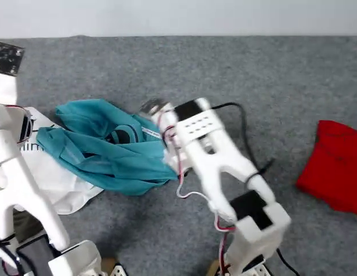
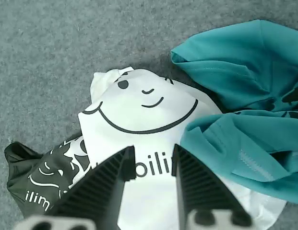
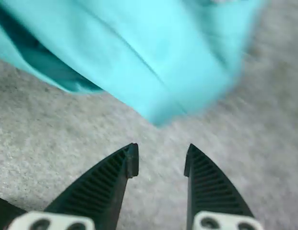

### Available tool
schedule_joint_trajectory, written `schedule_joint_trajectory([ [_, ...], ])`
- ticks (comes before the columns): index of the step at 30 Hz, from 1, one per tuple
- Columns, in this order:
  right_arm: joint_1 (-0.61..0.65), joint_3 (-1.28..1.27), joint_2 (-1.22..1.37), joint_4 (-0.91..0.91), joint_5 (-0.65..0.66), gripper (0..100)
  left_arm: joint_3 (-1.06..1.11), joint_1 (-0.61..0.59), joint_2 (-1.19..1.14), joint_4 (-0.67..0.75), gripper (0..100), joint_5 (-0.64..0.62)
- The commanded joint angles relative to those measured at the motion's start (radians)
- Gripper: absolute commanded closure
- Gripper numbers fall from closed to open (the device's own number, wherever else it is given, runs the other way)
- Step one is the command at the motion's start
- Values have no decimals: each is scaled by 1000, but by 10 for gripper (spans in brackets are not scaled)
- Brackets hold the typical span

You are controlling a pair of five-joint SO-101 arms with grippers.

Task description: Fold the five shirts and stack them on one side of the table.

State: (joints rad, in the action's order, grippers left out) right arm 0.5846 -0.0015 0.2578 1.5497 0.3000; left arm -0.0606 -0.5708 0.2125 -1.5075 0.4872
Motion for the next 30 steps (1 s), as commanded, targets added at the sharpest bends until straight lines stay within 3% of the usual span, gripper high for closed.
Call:
schedule_joint_trajectory([
  [1,36,37,73,-76,-2,844,-2,-8,6,-5,867,9],
  [6,-28,242,236,-171,97,844,-1,-6,6,-5,867,8],
  [14,-137,868,558,-131,187,844,-1,-5,8,-11,867,8],
  [21,-107,1323,722,257,183,842,1,-3,6,-11,867,8],
  [25,-102,1289,677,251,137,841,28,2,11,0,867,-17],
  [30,-70,1043,541,249,144,841,59,9,14,3,867,-25],
])
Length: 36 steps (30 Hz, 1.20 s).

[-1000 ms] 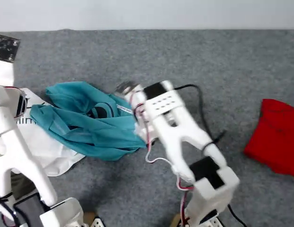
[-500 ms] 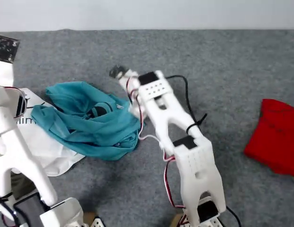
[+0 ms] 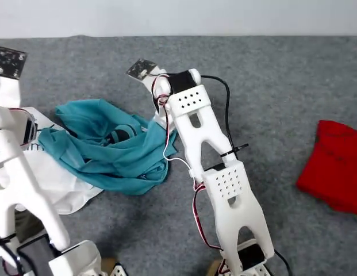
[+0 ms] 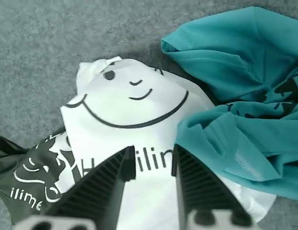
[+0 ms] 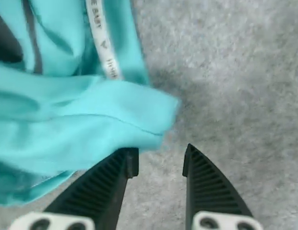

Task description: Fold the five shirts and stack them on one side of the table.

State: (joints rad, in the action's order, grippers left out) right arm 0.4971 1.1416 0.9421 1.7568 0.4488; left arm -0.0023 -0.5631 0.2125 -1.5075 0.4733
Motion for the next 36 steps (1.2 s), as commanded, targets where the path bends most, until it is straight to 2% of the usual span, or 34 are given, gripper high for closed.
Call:
schedule_joint_trajectory([
  [1,19,-152,-185,42,-5,841,1,0,14,3,867,-11],
  [9,81,-419,-340,41,-34,841,1,17,9,9,867,-12],
  [13,122,-437,-335,39,-117,840,2,23,12,9,867,-12],
  [22,140,-428,-176,-62,-130,840,2,23,9,11,867,-12],
  [30,137,-299,-50,-119,-123,841,2,23,8,9,867,-12],
  [36,110,-97,7,-15,-123,842,2,23,12,5,867,-12],
])
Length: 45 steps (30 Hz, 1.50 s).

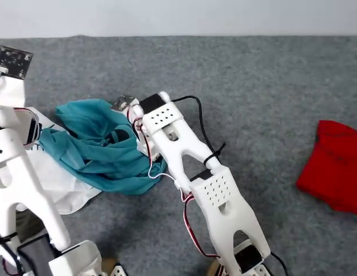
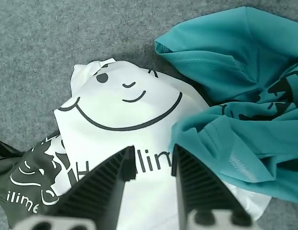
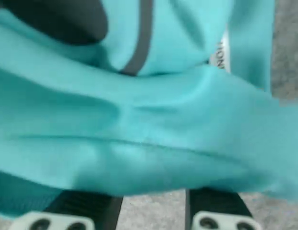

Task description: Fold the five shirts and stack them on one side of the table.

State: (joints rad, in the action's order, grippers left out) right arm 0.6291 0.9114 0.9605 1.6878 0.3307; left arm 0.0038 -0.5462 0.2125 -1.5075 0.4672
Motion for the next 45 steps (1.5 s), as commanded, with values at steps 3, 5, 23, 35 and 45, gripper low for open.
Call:
schedule_joint_trajectory([
  [3,-36,212,-2,99,-3,842,-4,6,12,5,867,-6],
  [5,-42,229,8,101,0,843,-4,6,9,5,867,-6],
  [23,-64,390,119,108,54,842,44,41,14,9,867,-6],
  [35,-96,394,185,18,118,843,44,43,14,9,867,-6],
  [45,-85,404,216,19,132,980,44,43,14,5,867,-6],
])
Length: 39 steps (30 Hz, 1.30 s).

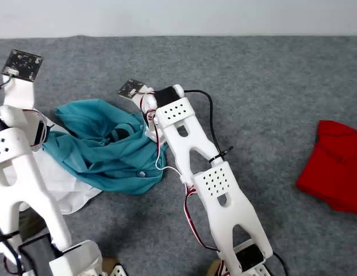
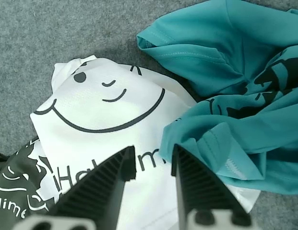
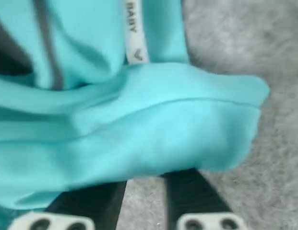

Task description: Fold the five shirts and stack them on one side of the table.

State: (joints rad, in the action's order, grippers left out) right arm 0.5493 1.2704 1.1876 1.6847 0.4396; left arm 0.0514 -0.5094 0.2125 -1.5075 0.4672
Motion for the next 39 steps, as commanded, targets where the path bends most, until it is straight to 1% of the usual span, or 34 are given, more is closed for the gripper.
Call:
schedule_joint_trajectory([
  [1,-10,63,-18,44,29,991,-4,6,14,5,867,-6],
  [4,-31,133,-50,105,35,988,-4,6,14,5,867,-6],
  [9,-97,167,-173,113,37,989,-10,8,17,3,867,-6],
  [12,-143,112,-277,114,46,989,-10,9,54,5,867,-6],
  [15,-189,-3,-406,114,66,989,-7,43,112,9,867,-6],
  [23,-305,-440,-760,113,117,988,-4,204,170,0,867,-9],
  [29,-407,-740,-984,111,189,988,-2,338,166,-120,867,-8],
  [31,-444,-792,-1023,110,204,988,4,385,166,-157,865,-6],
  [35,-501,-809,-1043,110,206,988,56,470,166,-198,861,-2],
  [39,-506,-810,-1043,110,201,988,157,592,172,-247,810,21],
])
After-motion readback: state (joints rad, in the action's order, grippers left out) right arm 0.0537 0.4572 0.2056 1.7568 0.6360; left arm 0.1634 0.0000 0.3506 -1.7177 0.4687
